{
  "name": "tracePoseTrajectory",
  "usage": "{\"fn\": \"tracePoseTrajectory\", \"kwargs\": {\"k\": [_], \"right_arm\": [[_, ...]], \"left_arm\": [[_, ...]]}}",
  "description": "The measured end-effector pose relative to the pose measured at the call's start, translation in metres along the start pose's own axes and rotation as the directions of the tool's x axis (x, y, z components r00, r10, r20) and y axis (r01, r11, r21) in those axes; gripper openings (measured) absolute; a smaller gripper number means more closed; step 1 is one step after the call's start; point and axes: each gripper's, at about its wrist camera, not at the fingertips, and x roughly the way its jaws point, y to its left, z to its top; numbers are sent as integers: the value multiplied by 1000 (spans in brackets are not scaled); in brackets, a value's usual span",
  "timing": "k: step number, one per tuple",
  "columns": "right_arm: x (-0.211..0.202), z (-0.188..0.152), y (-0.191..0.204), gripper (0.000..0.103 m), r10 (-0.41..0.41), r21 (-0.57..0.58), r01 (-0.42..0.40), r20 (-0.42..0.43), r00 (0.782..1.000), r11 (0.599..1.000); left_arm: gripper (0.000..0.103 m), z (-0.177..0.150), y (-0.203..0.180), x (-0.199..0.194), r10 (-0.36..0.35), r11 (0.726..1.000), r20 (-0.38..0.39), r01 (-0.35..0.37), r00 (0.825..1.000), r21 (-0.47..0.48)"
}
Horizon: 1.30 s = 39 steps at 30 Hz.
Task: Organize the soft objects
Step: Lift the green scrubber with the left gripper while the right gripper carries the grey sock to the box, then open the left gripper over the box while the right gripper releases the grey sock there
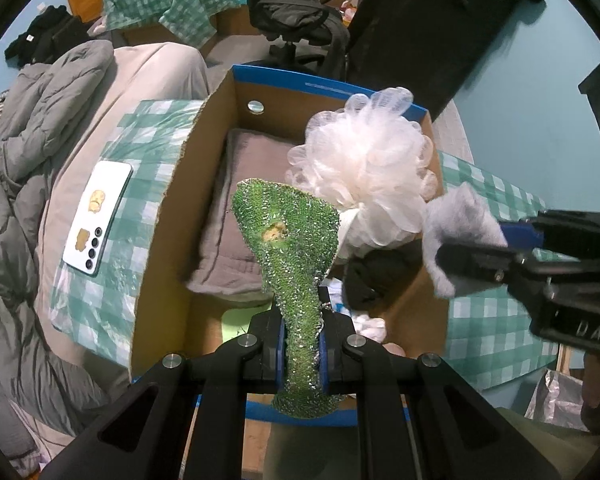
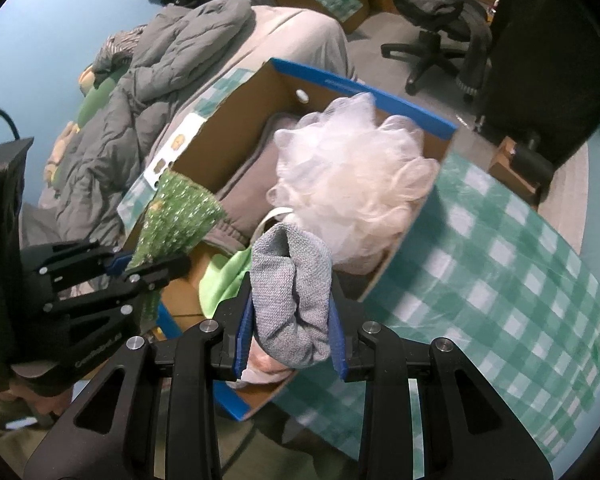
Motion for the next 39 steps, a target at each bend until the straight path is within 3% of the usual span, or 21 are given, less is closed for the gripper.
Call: {"fn": "tracePoseTrajectory", "kwargs": {"k": [13, 18, 26, 31, 39], "right_arm": [[32, 6, 11, 34, 21, 26, -20, -63, 998, 999], [35, 7, 14, 38, 5, 28, -3, -71, 997, 1000], [29, 9, 11, 48, -22, 37, 24, -54, 998, 999], [20, 8, 11, 65, -44, 34, 44, -27, 999, 998], [9, 5, 7, 65, -52, 38, 52, -12, 999, 998]], "left_arm": [[14, 13, 17, 26, -5, 1000, -51, 5, 999, 14], [29, 14, 19, 31, 1, 1000, -67, -1, 998, 7], [35, 11, 23, 28, 8, 1000, -59, -8, 998, 9], [55, 9, 24, 21, 32, 999, -47, -32, 998, 4], [78, 9, 20, 7, 25, 1000, -22, -25, 999, -13]]}}
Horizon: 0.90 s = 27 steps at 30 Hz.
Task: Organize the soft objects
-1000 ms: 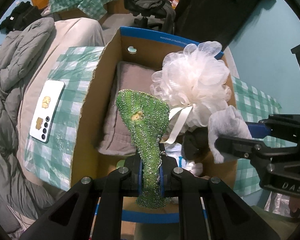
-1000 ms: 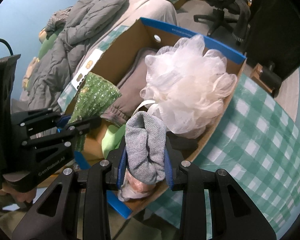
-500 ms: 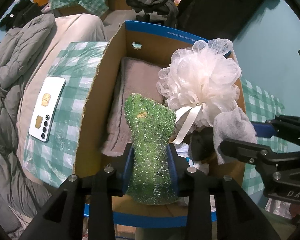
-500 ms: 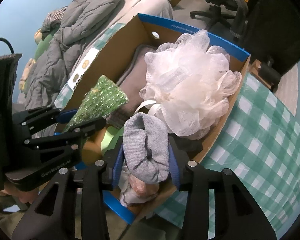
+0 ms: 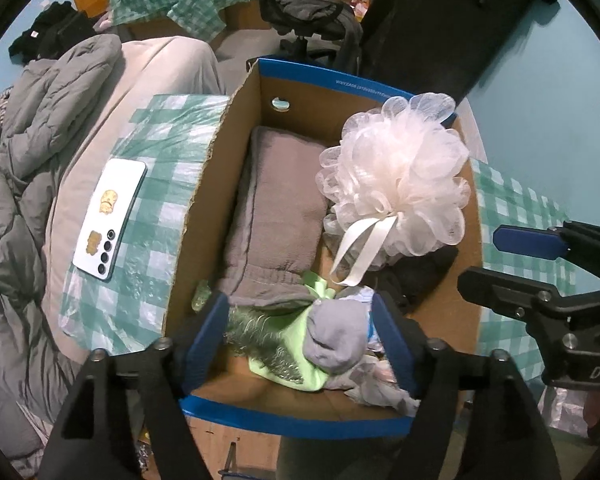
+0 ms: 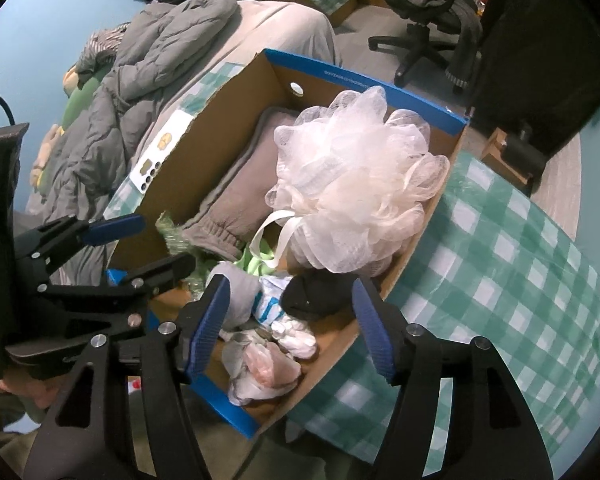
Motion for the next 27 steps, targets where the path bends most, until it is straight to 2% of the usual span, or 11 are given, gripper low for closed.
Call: {"fn": "tracePoseTrajectory", "kwargs": {"k": [6, 14, 18, 27], "right_arm": [[-13, 0, -1, 65, -10, 3, 10, 27, 1000, 1000], [-46, 4, -3, 68, -61, 3, 61, 91, 994, 998], [-62, 6, -7, 70, -99, 9, 99, 130, 987, 995], [-102, 7, -24, 71, -177, 53, 169, 219, 960, 984]], "left_arm": [[78, 0, -5, -14, -9, 1000, 7, 9, 1000, -10], [81, 5, -16, -54, -9, 1000, 80, 10, 997, -9], [86, 10, -23, -72, -1, 1000, 123, -1, 992, 15], [87, 21, -35, -102, 51, 998, 206, -56, 977, 22]]}}
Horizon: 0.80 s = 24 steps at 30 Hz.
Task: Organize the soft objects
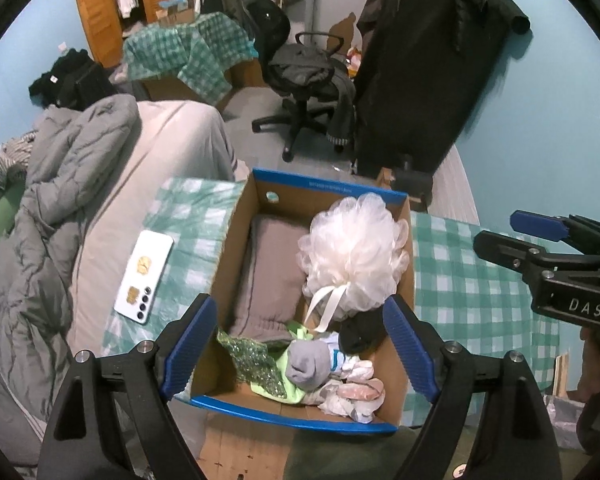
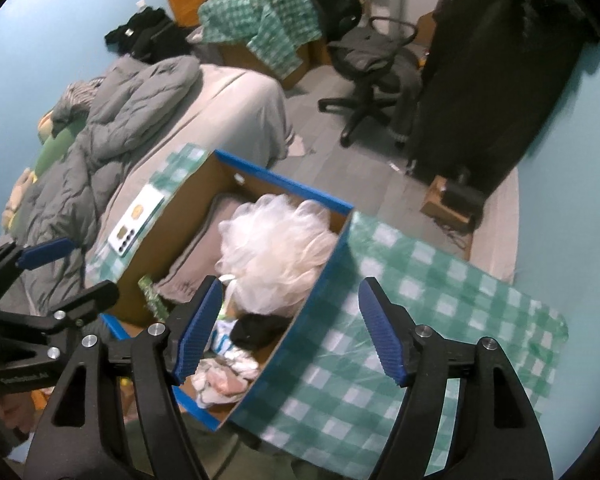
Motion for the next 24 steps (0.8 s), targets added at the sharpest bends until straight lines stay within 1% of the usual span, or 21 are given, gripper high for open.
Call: {"fn": "tracePoseTrajectory", "kwargs": {"k": [4, 7, 9, 11, 14, 18, 21, 24], "right_arm": [[-10, -1, -9, 72, -50, 3, 50, 25, 998, 999], [-16, -4, -17, 72, -74, 14, 74, 38, 996, 997], [-20, -6, -22, 72, -82, 25, 81, 41, 996, 996], [-24, -8, -27, 72, -88, 36, 86, 44, 995, 996], [-30, -11, -35, 72, -99, 53, 96, 51, 994, 994], [-38, -13, -45, 72, -107, 76, 102, 60, 992, 992], [-43, -15, -52, 72, -110, 90, 104, 66, 992, 991], [-46, -14, -58, 72, -112, 96, 106, 68, 991, 990]], "left_arm": [[90, 3, -6, -5, 5, 1000, 27, -5, 1000, 8], [90, 4, -12, -5, 9, 999, 17, -10, 1000, 30], [90, 5, -16, -6, 13, 999, 13, -13, 1000, 33], [91, 6, -19, -8, 17, 999, 29, -18, 999, 28], [94, 7, -25, -13, 32, 999, 53, -33, 998, 26], [94, 10, -35, -17, 33, 999, 71, -35, 997, 24], [95, 13, -41, -18, 22, 999, 68, -24, 997, 24], [95, 15, -47, -17, 26, 999, 52, -28, 998, 30]]}}
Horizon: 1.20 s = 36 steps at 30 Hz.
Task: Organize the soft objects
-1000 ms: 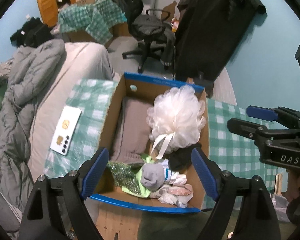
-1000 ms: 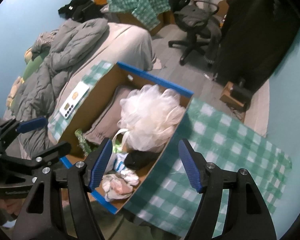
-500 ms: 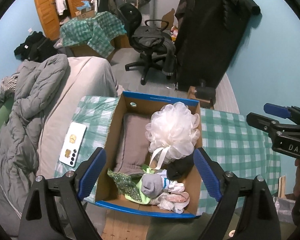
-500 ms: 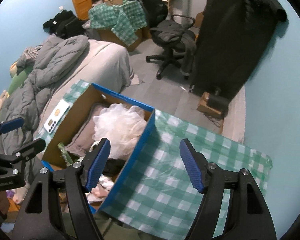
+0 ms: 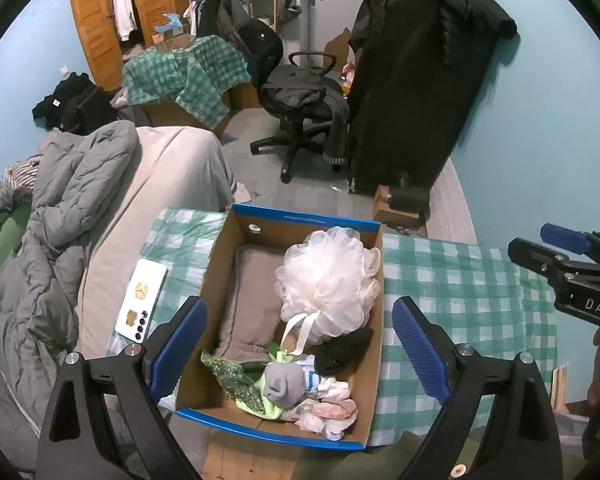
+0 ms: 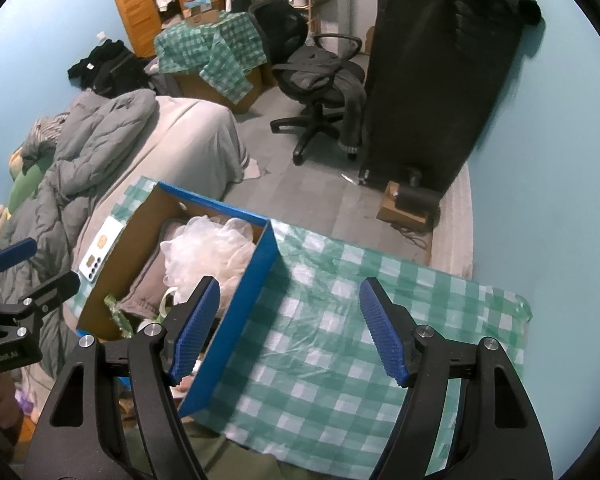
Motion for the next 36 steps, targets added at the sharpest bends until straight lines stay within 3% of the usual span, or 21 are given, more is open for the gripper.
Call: {"fn": "tracePoseTrajectory", "kwargs": {"k": [11, 36], "right_arm": [[-2, 3, -10, 72, 2, -2, -2, 5, 1000, 1000], [-2, 1, -9, 72, -1, 2, 1, 4, 1000, 1000]], "left_arm": [[95, 4, -13, -2, 42, 999, 14, -43, 999, 27], [95, 5, -17, -2, 41, 999, 6, -41, 999, 26]]}}
